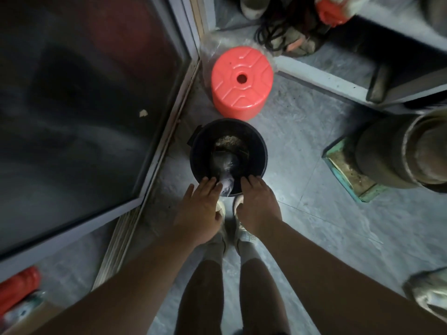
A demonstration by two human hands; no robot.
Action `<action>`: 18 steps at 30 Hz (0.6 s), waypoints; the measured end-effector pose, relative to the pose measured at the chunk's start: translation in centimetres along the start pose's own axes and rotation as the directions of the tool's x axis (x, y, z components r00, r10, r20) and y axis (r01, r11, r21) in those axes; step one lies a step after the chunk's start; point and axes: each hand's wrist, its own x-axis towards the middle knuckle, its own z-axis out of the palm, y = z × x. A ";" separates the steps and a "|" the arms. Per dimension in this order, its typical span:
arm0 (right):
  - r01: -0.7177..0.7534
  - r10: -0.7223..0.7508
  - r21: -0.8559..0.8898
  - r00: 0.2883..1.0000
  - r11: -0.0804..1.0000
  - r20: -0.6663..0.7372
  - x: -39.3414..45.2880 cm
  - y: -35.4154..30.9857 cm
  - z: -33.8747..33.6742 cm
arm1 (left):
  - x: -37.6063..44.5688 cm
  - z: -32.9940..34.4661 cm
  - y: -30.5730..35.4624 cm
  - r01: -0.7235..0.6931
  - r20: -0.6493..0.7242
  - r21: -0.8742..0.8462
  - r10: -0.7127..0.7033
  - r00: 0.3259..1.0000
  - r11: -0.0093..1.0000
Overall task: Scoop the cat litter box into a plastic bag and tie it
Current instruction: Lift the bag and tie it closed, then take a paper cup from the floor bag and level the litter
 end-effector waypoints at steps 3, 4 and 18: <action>-0.045 0.047 0.070 0.999 0.996 -0.016 -3.9 -0.6 -3.9 | -3.3 -4.1 2.5 -0.010 0.001 -0.010 0.010 1.000 1.000; -0.061 0.064 0.099 0.997 0.993 -0.032 -5.4 -0.8 -5.4 | -4.4 -5.8 3.5 -0.012 -0.007 -0.014 0.012 1.000 1.000; -0.218 0.283 0.249 0.921 0.944 -0.267 -28.8 -5.5 -21.8 | -19.0 -24.4 12.6 -0.369 -0.211 0.069 0.375 0.903 0.927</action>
